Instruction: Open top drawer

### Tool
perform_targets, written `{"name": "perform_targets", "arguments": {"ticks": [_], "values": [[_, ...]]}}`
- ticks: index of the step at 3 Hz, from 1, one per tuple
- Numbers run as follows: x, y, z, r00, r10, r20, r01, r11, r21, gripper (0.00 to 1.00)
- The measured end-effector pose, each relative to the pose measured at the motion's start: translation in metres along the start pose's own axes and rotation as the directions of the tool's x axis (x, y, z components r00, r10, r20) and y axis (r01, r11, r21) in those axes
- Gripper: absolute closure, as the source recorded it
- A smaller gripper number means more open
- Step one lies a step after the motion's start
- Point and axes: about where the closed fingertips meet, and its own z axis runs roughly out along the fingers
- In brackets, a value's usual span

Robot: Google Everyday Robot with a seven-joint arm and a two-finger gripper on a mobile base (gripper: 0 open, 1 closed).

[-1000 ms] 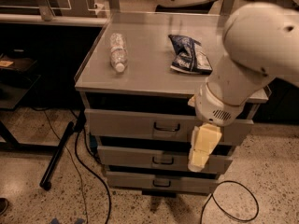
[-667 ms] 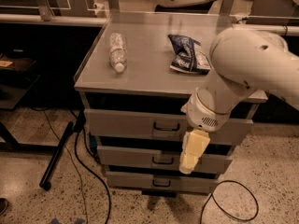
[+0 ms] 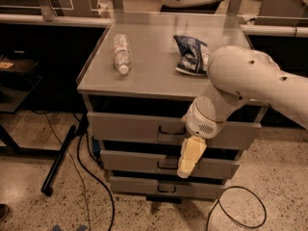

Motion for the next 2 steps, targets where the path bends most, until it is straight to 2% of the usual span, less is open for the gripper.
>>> {"name": "perform_targets", "arguments": {"ticks": [2], "values": [[-0.016,0.007,0.033,1.0,-0.019,-0.014,0.018,0.9992,-0.035,0.0]]}}
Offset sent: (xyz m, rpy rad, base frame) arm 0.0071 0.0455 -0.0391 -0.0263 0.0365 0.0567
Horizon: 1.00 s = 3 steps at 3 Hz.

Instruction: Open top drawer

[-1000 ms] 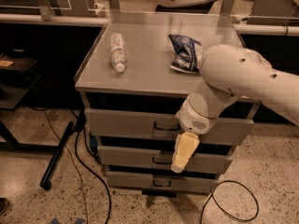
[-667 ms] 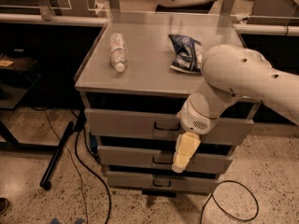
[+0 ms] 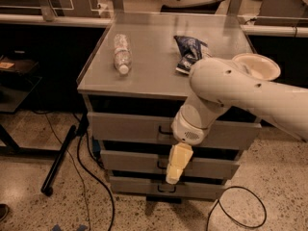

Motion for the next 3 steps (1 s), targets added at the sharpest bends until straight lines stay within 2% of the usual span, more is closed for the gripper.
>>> {"name": "perform_targets", "arguments": {"ticks": [1,3], "values": [[-0.007,-0.007,0.008,1.0,-0.014,-0.01,0.014,0.9999,-0.007,0.0],[-0.001,-0.019,0.029,1.0,0.008,-0.018,-0.008,0.9991,-0.042,0.0]]}}
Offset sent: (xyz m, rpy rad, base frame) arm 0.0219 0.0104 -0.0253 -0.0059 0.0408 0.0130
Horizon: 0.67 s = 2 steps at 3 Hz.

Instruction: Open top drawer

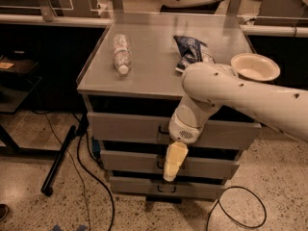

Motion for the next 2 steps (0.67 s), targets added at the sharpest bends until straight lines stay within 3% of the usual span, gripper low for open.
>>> {"name": "perform_targets", "arguments": {"ticks": [1,2], "values": [[0.0133,-0.0229,0.0086,0.999,0.028,-0.014,-0.028,0.9996,-0.005,0.0],[0.0162,-0.0275,0.0132,0.999,0.036,-0.019,-0.037,0.9993,-0.011,0.0]]}}
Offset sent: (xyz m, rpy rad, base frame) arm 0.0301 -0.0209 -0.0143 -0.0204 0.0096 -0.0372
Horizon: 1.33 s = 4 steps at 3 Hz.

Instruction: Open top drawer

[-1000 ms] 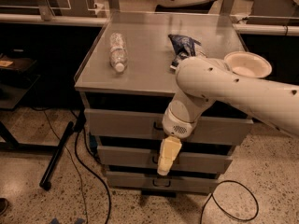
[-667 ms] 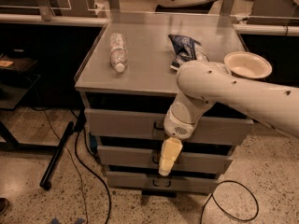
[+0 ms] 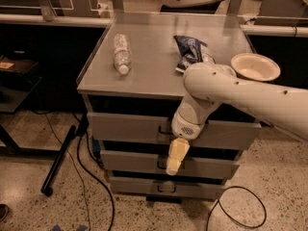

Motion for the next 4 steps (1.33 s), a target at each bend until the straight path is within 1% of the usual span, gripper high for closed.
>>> {"name": "perform_targets", "arguments": {"ticks": [1,2,3,4], "values": [[0.004,0.004,0.012,1.0,0.017,-0.003,-0.017,0.9995,-0.027,0.0],[0.005,0.018,0.025,1.0,0.019,-0.009,-0.02,0.9975,-0.068,0.0],[0.008,0.035,0.023,1.0,0.01,-0.014,-0.012,0.9959,-0.09,0.0],[0.013,0.064,0.012,1.0,-0.007,-0.016,0.006,0.994,-0.109,0.0]]}}
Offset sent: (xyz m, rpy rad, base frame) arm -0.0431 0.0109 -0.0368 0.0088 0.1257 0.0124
